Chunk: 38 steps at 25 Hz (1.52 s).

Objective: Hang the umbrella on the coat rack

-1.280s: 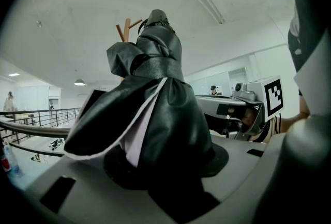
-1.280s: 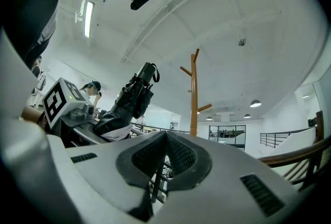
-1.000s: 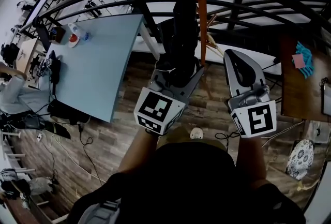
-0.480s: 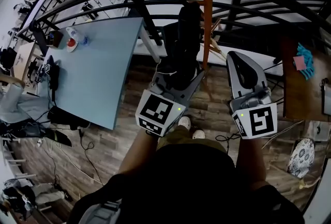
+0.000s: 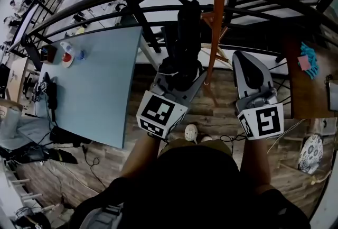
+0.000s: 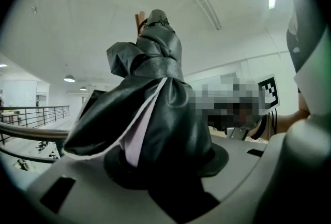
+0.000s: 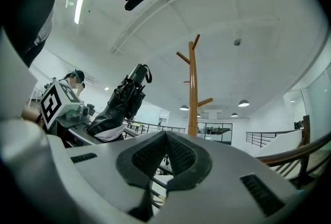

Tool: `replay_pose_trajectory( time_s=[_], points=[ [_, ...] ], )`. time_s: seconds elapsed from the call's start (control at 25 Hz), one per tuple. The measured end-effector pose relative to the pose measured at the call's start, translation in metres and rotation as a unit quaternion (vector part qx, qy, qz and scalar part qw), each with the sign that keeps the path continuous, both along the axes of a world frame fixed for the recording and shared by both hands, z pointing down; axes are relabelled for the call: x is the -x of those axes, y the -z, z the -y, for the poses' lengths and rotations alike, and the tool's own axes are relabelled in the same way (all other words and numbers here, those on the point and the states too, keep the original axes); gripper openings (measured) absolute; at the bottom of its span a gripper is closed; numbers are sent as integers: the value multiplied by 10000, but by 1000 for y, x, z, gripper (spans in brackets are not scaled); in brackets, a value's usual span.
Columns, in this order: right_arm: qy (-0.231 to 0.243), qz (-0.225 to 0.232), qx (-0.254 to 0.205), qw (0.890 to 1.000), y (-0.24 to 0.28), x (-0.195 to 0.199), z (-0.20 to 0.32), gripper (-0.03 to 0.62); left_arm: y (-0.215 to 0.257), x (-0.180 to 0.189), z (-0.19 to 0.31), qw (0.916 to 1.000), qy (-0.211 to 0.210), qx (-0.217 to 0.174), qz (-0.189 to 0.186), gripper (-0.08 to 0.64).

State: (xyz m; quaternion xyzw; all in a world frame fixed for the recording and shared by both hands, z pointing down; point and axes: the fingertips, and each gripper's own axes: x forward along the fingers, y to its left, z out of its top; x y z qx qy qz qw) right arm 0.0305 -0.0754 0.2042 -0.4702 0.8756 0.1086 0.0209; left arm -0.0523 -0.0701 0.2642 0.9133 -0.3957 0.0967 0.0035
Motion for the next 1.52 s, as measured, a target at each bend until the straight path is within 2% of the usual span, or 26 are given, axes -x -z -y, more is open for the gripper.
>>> replay_pose_trajectory(
  time_s=[0.28,0.6,1.08,1.52],
  points=[
    [-163,60,2,9998,-1,17,9,31,-4,14,14,9995,-277,-92,96,209],
    [-292,8,40,9996,-1,25,19,31,-10,21,23,9991,-432,-35,39,209],
    [-416,-96,144,9990,-3,20,29,31,-28,18,33,9981,-586,164,65,209],
    [-279,-94,300,9991,-20,20,43,31,-53,12,45,9973,-560,425,198,209]
  ],
)
